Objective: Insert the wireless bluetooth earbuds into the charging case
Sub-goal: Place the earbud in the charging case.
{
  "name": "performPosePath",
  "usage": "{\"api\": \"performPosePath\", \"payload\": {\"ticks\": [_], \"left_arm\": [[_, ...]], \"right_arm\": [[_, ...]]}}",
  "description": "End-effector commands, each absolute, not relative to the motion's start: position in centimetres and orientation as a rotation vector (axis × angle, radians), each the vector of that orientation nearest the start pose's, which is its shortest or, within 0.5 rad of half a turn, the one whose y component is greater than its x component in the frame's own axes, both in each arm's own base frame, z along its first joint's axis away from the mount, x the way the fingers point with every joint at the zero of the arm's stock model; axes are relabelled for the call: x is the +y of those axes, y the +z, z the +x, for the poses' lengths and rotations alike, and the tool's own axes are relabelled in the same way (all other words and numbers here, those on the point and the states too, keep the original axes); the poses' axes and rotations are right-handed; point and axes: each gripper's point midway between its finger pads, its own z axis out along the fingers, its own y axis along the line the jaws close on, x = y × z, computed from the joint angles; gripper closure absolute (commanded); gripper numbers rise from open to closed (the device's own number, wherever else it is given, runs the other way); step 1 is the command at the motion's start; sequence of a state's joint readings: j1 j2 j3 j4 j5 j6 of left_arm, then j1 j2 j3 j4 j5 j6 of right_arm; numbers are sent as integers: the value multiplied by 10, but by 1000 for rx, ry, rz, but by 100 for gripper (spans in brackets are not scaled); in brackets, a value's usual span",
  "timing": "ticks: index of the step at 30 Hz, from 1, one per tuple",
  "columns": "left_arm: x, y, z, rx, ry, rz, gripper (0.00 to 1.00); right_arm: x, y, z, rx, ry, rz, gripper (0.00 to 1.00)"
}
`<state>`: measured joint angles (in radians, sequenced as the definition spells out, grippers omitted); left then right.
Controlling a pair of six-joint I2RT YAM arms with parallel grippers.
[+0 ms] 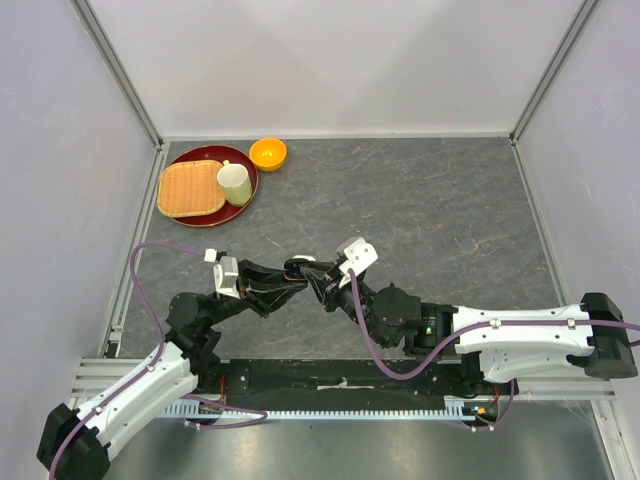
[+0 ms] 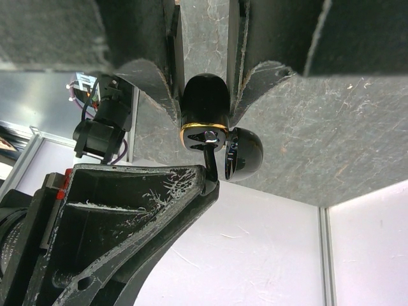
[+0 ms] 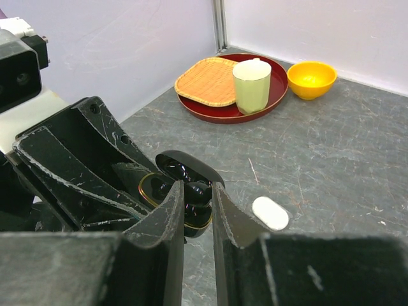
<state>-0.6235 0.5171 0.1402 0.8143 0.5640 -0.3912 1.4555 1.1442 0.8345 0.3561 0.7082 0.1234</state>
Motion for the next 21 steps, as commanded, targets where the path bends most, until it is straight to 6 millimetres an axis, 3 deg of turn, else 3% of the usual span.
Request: {"api": "performPosePath", "payload": {"ticks": [1, 11, 21], "left_arm": [[-223, 302, 140, 945, -1133, 633, 98], [-226, 299, 138, 952, -1146, 655, 98], [-228, 296, 134, 942, -1153, 686, 98]], "right_arm": [[359, 292, 151, 1565, 682, -506, 100], [348, 314, 160, 1516, 656, -426, 100], [349, 329, 164, 1477, 655, -417, 100]]}}
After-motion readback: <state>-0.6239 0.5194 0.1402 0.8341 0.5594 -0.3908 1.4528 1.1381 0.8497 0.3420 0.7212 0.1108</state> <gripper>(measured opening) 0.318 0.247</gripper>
